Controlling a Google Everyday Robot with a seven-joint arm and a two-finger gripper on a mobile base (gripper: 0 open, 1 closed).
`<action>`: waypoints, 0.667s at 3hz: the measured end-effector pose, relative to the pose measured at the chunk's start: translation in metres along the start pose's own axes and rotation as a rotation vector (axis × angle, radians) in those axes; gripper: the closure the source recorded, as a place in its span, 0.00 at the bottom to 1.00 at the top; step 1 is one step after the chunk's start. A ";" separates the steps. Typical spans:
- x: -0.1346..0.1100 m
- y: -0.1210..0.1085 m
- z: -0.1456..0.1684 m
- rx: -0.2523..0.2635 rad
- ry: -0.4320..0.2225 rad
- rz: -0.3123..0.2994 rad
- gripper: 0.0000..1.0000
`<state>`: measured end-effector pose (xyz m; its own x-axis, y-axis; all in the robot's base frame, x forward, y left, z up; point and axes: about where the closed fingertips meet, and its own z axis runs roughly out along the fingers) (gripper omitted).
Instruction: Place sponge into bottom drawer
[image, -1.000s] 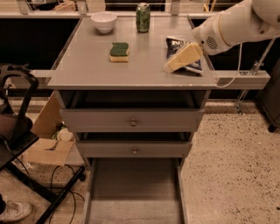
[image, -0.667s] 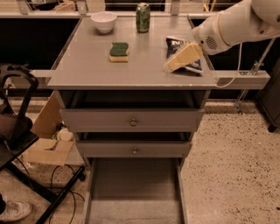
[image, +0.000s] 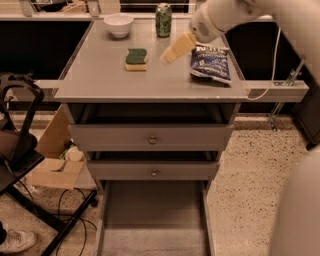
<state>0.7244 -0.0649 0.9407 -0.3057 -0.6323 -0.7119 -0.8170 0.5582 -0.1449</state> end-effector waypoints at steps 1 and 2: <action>-0.041 -0.006 0.039 -0.010 0.002 0.032 0.00; -0.068 -0.009 0.076 -0.008 0.004 0.073 0.00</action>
Offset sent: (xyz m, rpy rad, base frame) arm 0.1057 0.1170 0.0008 0.0600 0.0616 -0.0899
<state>0.7896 0.0138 0.9379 -0.3660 -0.5923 -0.7178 -0.7965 0.5983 -0.0876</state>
